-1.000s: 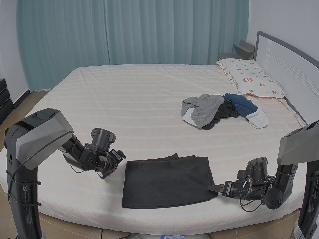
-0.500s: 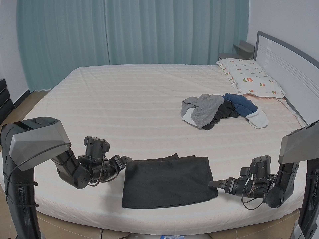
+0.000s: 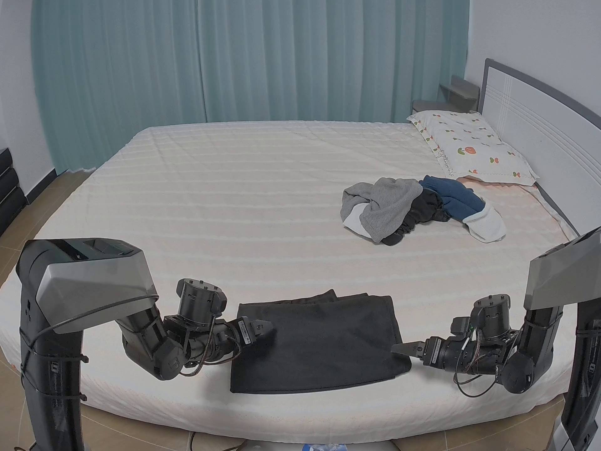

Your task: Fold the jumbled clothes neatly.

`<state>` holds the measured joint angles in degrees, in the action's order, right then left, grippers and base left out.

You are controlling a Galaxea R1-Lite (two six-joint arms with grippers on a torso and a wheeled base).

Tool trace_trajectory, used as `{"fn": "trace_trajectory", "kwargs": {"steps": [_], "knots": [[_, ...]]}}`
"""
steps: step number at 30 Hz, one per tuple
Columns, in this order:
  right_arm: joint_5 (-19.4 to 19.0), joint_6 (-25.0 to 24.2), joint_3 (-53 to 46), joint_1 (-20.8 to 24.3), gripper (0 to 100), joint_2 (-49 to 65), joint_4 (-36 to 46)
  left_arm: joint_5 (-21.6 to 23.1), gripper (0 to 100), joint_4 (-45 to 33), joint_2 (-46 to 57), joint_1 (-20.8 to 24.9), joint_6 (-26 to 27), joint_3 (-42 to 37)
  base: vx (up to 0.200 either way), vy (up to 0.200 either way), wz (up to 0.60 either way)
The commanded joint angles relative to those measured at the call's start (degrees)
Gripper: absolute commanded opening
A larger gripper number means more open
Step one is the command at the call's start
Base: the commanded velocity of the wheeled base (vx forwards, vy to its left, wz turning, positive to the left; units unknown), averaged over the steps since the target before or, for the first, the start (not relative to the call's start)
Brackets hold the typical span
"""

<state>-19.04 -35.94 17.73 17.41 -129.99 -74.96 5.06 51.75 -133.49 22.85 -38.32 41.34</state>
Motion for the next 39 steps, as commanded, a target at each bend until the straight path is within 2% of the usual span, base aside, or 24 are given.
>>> {"fn": "trace_trajectory", "kwargs": {"steps": [1, 8, 9, 39], "knots": [[0.0, 0.0, -0.1, 0.1, 100, -0.1, 0.0, 0.0, 100, 0.1, -0.9, -0.1, 0.0, -0.1, 0.000, 0.000, 0.00], [0.0, 0.0, -0.1, 0.1, 100, 0.0, 0.0, -0.1, 100, 0.1, -0.9, 0.2, -0.2, 0.0, 0.000, 0.000, 0.00], [0.0, 0.0, -0.1, 0.1, 100, 0.0, 0.0, -0.1, 0, 0.1, -0.9, 0.1, -0.3, 0.1, 0.000, 0.000, 0.00], [-0.1, -0.1, -0.1, 0.0, 100, 0.2, 0.0, -2.1, 0, -0.9, -0.1, 0.2, -0.6, -0.3, 0.000, 0.000, 0.00]]}}
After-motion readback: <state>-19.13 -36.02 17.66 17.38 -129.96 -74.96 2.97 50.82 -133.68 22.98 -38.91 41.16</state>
